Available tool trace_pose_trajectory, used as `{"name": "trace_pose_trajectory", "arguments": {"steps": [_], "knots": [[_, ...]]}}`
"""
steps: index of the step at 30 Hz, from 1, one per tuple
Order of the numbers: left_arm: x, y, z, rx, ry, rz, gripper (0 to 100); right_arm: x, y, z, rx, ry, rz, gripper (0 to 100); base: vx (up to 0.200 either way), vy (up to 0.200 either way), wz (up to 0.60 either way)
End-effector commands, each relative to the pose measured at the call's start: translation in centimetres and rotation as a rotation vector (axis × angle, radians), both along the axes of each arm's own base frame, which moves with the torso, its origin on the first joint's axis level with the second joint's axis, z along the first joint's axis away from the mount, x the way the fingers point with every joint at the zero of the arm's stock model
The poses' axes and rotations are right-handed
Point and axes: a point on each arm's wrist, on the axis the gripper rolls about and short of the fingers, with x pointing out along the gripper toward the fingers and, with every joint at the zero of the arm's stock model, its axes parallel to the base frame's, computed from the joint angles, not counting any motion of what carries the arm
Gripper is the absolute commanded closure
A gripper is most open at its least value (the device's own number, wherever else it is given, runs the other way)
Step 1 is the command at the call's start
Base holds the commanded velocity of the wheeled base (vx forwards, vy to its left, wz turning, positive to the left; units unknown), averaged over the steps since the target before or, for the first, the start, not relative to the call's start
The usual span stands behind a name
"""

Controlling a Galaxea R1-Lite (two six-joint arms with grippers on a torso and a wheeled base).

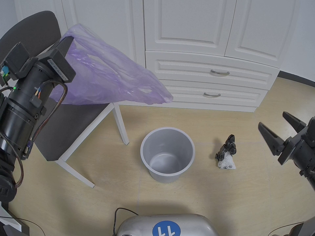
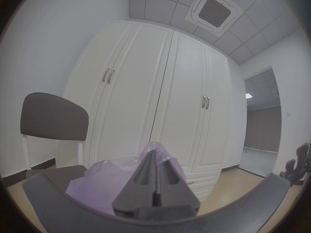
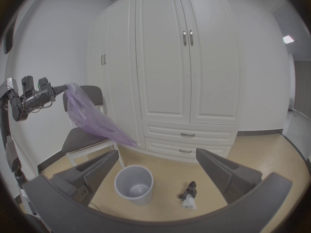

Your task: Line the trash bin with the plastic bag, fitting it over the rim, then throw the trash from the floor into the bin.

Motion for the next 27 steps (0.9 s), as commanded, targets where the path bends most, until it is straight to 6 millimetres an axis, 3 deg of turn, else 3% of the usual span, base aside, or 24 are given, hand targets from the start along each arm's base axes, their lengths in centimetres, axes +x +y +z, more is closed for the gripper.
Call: {"name": "trace_pose_trajectory", "arguments": {"steps": [1,12,19,27], "knots": [[-1.6,0.2,1.0,-0.018,-0.039,-0.019,100,0.9,1.6,-1.5,-0.042,0.075,0.042,0,0.0,0.0,0.0],[-4.5,0.4,2.5,-0.064,-0.097,-0.091,100,0.6,3.0,-2.4,-0.005,0.126,0.113,0,0.0,0.0,0.0],[-5.6,-0.1,2.4,-0.055,-0.099,-0.145,100,0.8,3.5,-2.0,0.068,0.141,0.127,0,0.0,0.0,0.0],[-6.7,-1.3,1.1,0.001,-0.074,-0.222,100,1.5,4.9,-3.4,0.07,0.218,0.146,0,0.0,0.0,0.0]]}}
